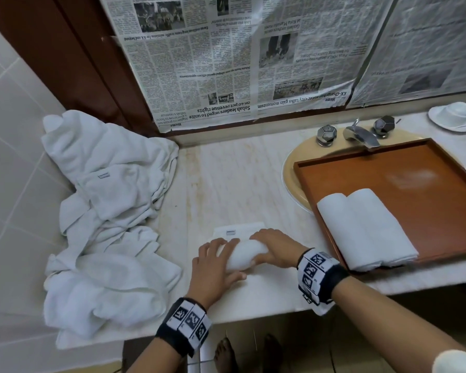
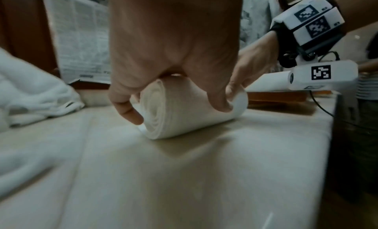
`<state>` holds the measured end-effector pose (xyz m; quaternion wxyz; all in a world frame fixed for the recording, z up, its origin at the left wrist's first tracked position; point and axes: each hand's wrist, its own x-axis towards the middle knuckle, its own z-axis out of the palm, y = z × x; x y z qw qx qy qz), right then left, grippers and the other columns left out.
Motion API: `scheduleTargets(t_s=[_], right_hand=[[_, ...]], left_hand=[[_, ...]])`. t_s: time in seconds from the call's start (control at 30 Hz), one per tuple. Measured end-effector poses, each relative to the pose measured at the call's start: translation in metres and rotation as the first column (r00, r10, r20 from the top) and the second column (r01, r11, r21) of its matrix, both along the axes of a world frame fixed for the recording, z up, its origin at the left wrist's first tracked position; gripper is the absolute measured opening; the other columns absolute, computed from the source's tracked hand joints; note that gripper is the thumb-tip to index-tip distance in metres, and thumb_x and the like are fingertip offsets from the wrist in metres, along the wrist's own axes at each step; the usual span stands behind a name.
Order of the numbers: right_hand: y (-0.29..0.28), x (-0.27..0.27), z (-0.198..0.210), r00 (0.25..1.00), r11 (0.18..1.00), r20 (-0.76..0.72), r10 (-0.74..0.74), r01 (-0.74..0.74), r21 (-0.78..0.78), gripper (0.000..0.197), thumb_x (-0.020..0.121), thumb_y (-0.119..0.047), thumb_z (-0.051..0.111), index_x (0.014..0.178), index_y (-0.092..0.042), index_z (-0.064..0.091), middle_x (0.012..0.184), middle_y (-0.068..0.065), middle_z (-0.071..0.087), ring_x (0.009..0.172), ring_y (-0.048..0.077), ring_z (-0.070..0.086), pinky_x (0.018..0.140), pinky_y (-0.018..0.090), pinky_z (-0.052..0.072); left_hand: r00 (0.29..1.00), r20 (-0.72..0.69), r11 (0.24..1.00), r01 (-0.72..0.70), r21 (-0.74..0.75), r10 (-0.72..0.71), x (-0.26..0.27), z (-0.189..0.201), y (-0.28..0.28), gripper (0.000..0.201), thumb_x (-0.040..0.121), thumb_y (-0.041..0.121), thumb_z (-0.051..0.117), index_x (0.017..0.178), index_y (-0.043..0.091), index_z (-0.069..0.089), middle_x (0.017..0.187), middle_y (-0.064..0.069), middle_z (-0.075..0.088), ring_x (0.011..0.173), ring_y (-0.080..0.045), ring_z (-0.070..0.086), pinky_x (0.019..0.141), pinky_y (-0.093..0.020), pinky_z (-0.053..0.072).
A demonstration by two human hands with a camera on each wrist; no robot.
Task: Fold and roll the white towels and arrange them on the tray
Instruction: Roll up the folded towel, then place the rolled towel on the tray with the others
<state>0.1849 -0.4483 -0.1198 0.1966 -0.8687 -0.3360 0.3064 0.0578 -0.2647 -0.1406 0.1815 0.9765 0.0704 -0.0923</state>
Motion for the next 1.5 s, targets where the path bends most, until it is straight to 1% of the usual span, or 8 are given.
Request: scheduleTargets(t_s=[0.13,0.3,0.43,0.73,0.83,0.97,1.3,1.5], right_hand=[[-0.003,-0.012,0.008,0.998,0.999,-0.046,-0.045,0.044,-0.02,0.064,0.088,-0.05,0.065,0.141,-0.021,0.044,0.137,0.002,0.052,0.124,0.022,0.049,0.097,0.033,0.041],[-0.002,-0.046,0.003,0.932,0.977,0.358,0.063,0.015,-0.212,0.079,0.092,-0.059,0.051,0.152,-0.021,0.018,0.151,0.004,0.029,0.135,0.027,0.03,0.099,0.041,0.043],[0.007,-0.026,0.001,0.977,0.975,0.214,0.019,0.03,-0.222,0.084,0.091,-0.064,0.05,0.154,-0.02,0.015,0.156,0.007,0.021,0.143,0.027,0.021,0.105,0.043,0.039],[0.015,0.013,0.009,0.991,0.957,-0.109,-0.073,0.039,-0.286,0.093,0.069,-0.073,0.069,0.142,-0.026,0.036,0.132,0.004,0.04,0.121,0.027,0.047,0.1,0.043,0.044],[0.006,0.008,0.01,0.976,0.955,-0.175,-0.131,0.077,-0.285,0.107,0.059,-0.074,0.076,0.143,-0.021,0.036,0.134,0.002,0.039,0.122,0.023,0.047,0.101,0.04,0.044],[-0.009,-0.009,0.019,0.97,0.964,-0.197,-0.144,0.093,-0.25,0.08,0.062,-0.064,0.082,0.12,-0.015,0.057,0.118,0.004,0.05,0.107,0.022,0.054,0.092,0.036,0.049],[-0.051,-0.052,0.036,0.903,0.929,-0.221,-0.369,0.352,-0.114,0.063,0.061,-0.052,0.087,0.108,-0.022,0.057,0.108,-0.003,0.057,0.097,0.015,0.055,0.069,0.035,0.06],[-0.096,-0.073,0.068,0.825,0.818,-0.084,-0.559,0.565,0.11,0.054,0.068,-0.056,0.082,0.112,-0.028,0.066,0.106,-0.009,0.067,0.101,0.011,0.059,0.092,0.033,0.048]], left_hand=[[0.985,-0.172,0.995,-0.012,-0.102,-0.005,0.011,0.004,0.012,0.078,0.08,0.074,0.059,0.148,0.047,0.031,0.142,0.006,0.041,0.127,-0.021,0.038,0.101,-0.043,0.04],[0.93,-0.362,0.987,0.002,-0.161,-0.061,0.039,0.019,0.026,0.082,0.077,0.073,0.066,0.148,0.05,0.031,0.151,0.004,0.03,0.137,-0.026,0.026,0.109,-0.05,0.03],[0.911,-0.406,0.983,-0.002,-0.185,-0.075,0.053,0.022,0.03,0.079,0.083,0.071,0.061,0.151,0.047,0.028,0.164,0.002,0.01,0.148,-0.03,0.012,0.119,-0.051,0.016],[0.864,-0.498,0.977,-0.039,-0.21,-0.072,0.07,0.025,0.036,0.089,0.071,0.079,0.066,0.138,0.025,0.045,0.132,-0.002,0.057,0.11,-0.021,0.055,0.09,-0.033,0.042],[0.848,-0.519,0.974,-0.016,-0.226,-0.107,0.062,0.025,0.033,0.086,0.071,0.077,0.068,0.136,0.026,0.046,0.128,0.0,0.058,0.105,-0.017,0.054,0.086,-0.031,0.042],[0.842,-0.515,0.971,0.041,-0.238,-0.161,0.051,0.021,0.025,0.085,0.066,0.082,0.068,0.128,0.028,0.048,0.119,0.004,0.058,0.103,-0.015,0.055,0.081,-0.031,0.042],[0.83,-0.417,0.898,0.207,-0.387,-0.371,0.044,0.024,0.009,0.072,0.074,0.08,0.062,0.127,0.033,0.049,0.122,0.006,0.061,0.107,-0.015,0.057,0.087,-0.031,0.045],[0.794,-0.307,0.77,0.29,-0.568,-0.525,0.081,0.062,-0.015,0.064,0.078,0.07,0.068,0.135,0.049,0.05,0.136,0.018,0.053,0.119,-0.011,0.055,0.08,-0.028,0.06]])
